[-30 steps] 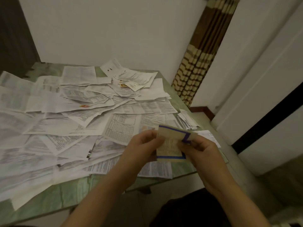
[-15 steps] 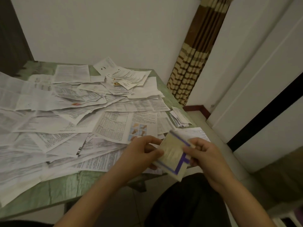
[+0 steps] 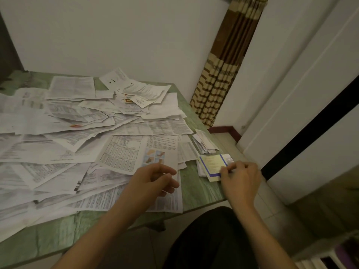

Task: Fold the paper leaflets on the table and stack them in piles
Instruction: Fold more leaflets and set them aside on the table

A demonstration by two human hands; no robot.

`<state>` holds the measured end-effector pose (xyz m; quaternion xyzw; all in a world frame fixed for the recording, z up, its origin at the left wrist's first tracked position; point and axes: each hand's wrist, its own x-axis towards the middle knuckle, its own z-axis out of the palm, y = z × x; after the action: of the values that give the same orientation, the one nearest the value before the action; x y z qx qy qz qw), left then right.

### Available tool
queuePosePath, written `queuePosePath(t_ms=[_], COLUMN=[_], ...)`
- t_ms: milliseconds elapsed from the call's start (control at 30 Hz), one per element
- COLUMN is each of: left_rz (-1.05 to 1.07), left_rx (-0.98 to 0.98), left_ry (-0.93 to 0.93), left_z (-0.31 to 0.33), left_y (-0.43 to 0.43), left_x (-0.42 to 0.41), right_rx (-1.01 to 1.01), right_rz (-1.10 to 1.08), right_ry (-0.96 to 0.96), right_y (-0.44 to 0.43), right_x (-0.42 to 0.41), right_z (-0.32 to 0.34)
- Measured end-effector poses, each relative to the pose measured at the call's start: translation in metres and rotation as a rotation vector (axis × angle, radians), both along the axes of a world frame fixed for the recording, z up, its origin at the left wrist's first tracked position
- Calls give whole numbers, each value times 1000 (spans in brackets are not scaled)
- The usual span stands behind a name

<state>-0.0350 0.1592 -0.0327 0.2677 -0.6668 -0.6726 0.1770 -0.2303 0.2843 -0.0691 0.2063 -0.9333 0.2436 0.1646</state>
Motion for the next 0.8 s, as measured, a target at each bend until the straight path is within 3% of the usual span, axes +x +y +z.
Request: queuePosePath(t_ms=[300,467,800], left_rz=[66,154,381], left_rx=[-40,-94,-124], left_ry=[21,44,86], left_z=[3,9,15], left_y=[-9,-20,-53], left_x=[8,18,67], right_rx=[-253,-312,83], right_rz=[125,297,862], right_ry=[-123,-69,-92], right_y=[6,-9,-115], right_x=[-5,17,84], right_z=[32,49,50])
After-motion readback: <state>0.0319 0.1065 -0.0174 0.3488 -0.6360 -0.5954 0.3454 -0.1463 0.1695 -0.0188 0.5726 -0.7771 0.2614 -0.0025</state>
